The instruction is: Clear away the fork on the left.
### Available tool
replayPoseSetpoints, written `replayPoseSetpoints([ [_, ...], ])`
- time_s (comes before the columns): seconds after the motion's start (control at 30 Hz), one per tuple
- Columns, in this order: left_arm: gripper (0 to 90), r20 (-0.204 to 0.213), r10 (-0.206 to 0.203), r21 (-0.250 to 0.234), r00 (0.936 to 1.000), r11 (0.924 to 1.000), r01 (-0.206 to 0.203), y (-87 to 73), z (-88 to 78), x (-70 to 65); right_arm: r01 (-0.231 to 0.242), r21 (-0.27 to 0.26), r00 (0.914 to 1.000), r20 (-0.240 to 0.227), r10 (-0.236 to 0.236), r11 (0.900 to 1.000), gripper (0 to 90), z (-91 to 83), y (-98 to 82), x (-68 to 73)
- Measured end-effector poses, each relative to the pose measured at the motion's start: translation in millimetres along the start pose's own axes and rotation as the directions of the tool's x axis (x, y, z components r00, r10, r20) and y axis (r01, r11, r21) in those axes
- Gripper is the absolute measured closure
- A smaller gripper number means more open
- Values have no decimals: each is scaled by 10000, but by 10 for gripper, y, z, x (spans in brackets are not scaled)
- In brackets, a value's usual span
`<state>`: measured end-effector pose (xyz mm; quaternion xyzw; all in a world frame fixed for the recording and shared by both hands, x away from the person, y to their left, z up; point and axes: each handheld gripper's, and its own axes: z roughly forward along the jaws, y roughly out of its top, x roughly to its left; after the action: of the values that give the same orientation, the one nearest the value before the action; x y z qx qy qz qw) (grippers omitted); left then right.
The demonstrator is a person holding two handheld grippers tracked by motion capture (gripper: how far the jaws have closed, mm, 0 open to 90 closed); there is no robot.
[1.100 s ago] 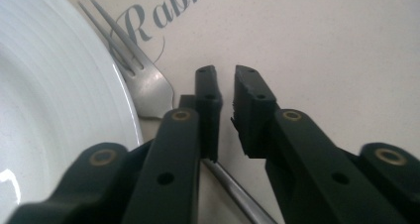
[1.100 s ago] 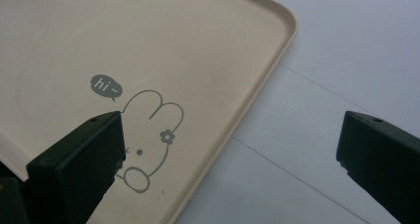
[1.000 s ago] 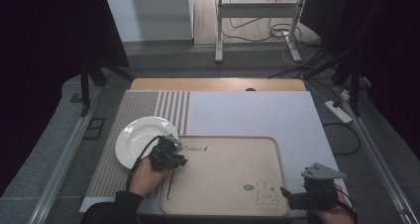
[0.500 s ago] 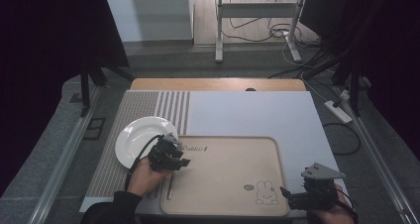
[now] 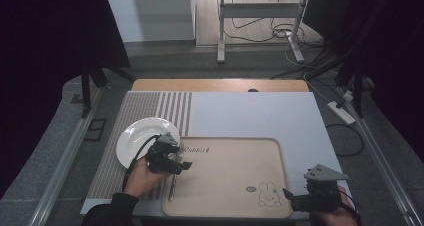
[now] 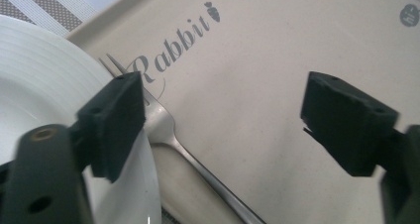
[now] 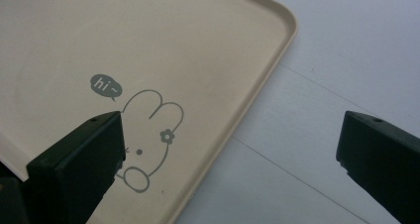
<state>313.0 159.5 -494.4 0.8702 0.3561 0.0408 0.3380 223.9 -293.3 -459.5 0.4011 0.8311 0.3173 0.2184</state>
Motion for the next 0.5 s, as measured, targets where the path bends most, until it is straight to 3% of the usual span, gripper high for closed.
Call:
replayPoseSetpoints([
  [0.23,40,43,-276,-226,9996,9994,276,-12,-43,20,-1,3,10000,-3,1,10000,0,1,0,0],
  [0.5,2,113,-303,-296,9995,9991,306,-73,-127,59,-7,16,10000,2,7,10000,0,2,1,0],
])
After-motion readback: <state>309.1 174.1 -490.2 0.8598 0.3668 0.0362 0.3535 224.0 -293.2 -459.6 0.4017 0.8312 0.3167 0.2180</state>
